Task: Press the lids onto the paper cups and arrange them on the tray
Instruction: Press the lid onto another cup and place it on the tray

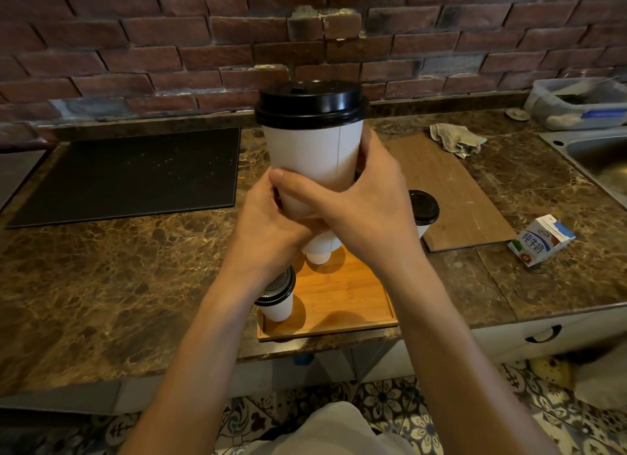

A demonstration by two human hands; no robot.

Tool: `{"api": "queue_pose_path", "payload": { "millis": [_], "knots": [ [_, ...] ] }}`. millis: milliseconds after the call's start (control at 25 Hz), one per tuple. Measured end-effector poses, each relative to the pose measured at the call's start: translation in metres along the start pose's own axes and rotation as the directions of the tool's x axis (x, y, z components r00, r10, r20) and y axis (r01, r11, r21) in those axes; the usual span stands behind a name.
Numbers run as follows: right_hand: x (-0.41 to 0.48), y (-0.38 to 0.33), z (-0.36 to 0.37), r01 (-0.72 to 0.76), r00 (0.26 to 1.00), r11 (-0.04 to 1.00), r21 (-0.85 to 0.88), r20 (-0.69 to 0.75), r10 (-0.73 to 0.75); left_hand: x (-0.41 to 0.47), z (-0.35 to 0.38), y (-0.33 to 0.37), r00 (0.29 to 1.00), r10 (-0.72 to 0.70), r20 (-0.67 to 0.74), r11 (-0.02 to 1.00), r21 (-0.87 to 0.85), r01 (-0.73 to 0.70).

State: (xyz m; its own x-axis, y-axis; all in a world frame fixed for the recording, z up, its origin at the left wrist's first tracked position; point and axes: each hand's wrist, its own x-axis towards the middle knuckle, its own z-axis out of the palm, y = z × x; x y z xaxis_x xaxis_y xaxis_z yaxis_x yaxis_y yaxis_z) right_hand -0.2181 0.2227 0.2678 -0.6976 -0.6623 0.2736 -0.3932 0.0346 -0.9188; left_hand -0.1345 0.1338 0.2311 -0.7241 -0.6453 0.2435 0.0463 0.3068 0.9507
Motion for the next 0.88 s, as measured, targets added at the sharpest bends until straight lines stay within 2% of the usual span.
{"api": "queue_pose_path", "payload": {
  "millis": [200,400,560,720,880],
  "knots": [
    [0.006,-0.003,-0.011,0.016,0.998,0.999,0.039,0.053,-0.018,-0.001,-0.004,0.008,1.000,0.017,0.007,1.000,-0.023,-0.017],
    [0.011,0.000,-0.020,-0.034,0.983,0.981,0.191,0.185,-0.002,0.000,-0.011,0.014,0.993,0.040,0.108,0.998,-0.044,-0.035],
    [0.014,0.005,-0.025,-0.039,0.956,0.969,0.244,0.292,-0.035,-0.002,-0.014,0.011,0.984,0.021,0.177,0.994,-0.106,-0.002],
    [0.016,0.009,-0.029,-0.049,0.936,0.974,0.223,0.350,-0.033,-0.004,-0.014,0.011,0.979,0.022,0.201,0.992,-0.125,0.003],
    [0.014,0.004,-0.025,-0.041,0.942,0.985,0.169,0.336,-0.019,-0.003,-0.012,0.010,0.985,0.029,0.169,0.991,-0.130,-0.007]
  ]
}}
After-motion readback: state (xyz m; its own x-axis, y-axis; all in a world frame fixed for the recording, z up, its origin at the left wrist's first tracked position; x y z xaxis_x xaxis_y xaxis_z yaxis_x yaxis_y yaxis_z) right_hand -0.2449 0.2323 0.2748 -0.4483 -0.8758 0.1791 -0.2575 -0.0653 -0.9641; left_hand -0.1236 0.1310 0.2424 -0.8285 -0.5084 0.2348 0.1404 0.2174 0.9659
